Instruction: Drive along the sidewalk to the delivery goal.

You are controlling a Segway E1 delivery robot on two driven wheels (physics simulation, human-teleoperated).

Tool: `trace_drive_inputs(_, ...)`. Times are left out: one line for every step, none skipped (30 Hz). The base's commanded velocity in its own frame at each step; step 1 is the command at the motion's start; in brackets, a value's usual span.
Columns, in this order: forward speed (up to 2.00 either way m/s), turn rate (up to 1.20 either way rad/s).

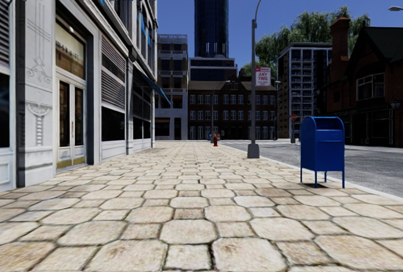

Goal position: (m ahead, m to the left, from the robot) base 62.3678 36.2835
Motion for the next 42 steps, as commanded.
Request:
trace_drive_inputs(2.00,0.00)
trace_drive_inputs(2.00,0.00)
trace_drive_inputs(2.00,0.00)
trace_drive_inputs(2.00,0.00)
trace_drive_inputs(2.00,0.00)
trace_drive_inputs(2.00,0.00)
trace_drive_inputs(2.00,0.00)
trace_drive_inputs(2.00,0.00)
trace_drive_inputs(2.00,0.00)
trace_drive_inputs(2.00,0.00)
trace_drive_inputs(2.00,0.00)
trace_drive_inputs(2.00,0.00)
trace_drive_inputs(2.00,0.00)
trace_drive_inputs(2.00,0.00)
trace_drive_inputs(2.00,0.00)
trace_drive_inputs(2.00,0.00)
trace_drive_inputs(2.00,0.00)
trace_drive_inputs(2.00,0.00)
trace_drive_inputs(2.00,0.00)
trace_drive_inputs(2.00,0.00)
trace_drive_inputs(2.00,0.00)
trace_drive_inputs(2.00,0.00)
trace_drive_inputs(2.00,0.00)
trace_drive_inputs(2.00,0.00)
trace_drive_inputs(2.00,0.00)
trace_drive_inputs(2.00,0.00)
trace_drive_inputs(2.00,0.00)
trace_drive_inputs(2.00,0.00)
trace_drive_inputs(2.00,0.00)
trace_drive_inputs(2.00,0.00)
trace_drive_inputs(2.00,0.00)
trace_drive_inputs(2.00,0.00)
trace_drive_inputs(2.00,0.01)
trace_drive_inputs(2.00,0.10)
trace_drive_inputs(2.00,0.13)
trace_drive_inputs(2.00,0.13)
trace_drive_inputs(2.00,0.15)
trace_drive_inputs(2.00,0.18)
trace_drive_inputs(2.00,0.20)
trace_drive_inputs(2.00,0.20)
trace_drive_inputs(2.00,0.20)
trace_drive_inputs(2.00,0.21)
